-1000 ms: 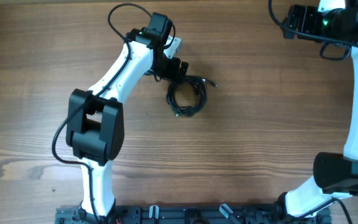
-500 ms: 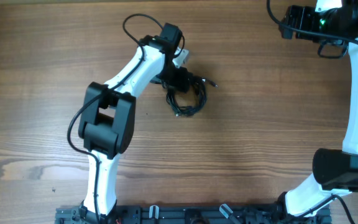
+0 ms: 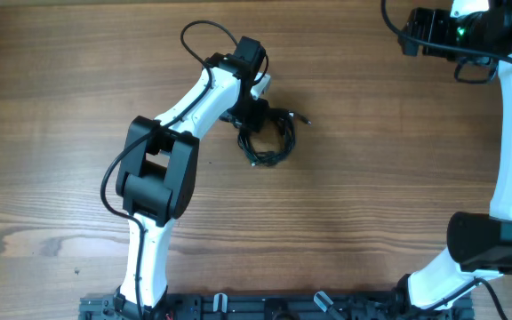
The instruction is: Untangle cables
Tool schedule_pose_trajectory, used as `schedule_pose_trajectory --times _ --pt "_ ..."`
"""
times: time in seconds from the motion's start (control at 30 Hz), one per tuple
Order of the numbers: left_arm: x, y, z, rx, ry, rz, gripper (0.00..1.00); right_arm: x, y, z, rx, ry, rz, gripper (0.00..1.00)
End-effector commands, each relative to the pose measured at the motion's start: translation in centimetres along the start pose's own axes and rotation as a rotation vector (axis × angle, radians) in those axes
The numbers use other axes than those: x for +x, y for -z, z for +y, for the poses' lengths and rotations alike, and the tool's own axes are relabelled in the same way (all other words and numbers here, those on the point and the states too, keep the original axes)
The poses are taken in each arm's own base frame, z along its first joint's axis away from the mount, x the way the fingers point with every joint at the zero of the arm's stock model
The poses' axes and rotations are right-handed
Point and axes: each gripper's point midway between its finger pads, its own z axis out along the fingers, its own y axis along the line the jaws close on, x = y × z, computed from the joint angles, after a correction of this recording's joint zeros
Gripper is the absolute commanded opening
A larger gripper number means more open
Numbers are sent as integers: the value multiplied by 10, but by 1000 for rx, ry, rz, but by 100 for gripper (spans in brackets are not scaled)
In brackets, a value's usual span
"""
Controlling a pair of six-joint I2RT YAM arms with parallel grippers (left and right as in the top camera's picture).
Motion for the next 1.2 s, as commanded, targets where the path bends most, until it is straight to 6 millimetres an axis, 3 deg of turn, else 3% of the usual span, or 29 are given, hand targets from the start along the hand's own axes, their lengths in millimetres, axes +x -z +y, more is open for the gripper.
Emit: schedule_pose_trajectory --times 0.0,0.1,0.23,0.67,0.9,1.17 --pt "-5 0 10 -56 -1 -12 56 2 -6 1 -14 10 19 98" --pt "-5 0 10 -60 -1 -12 55 2 -6 1 -14 9 21 98" --pt "-6 0 10 -60 -2 -14 39 3 -6 1 -15 9 23 98" --pt "-6 -1 10 -59 -2 -16 21 3 -6 3 -23 10 23 98" --pt "-3 -6 11 -59 -1 -10 4 3 -6 4 -29 13 23 98" --pt "-4 -8 3 -14 -2 -18 4 3 -6 4 -30 20 23 98"
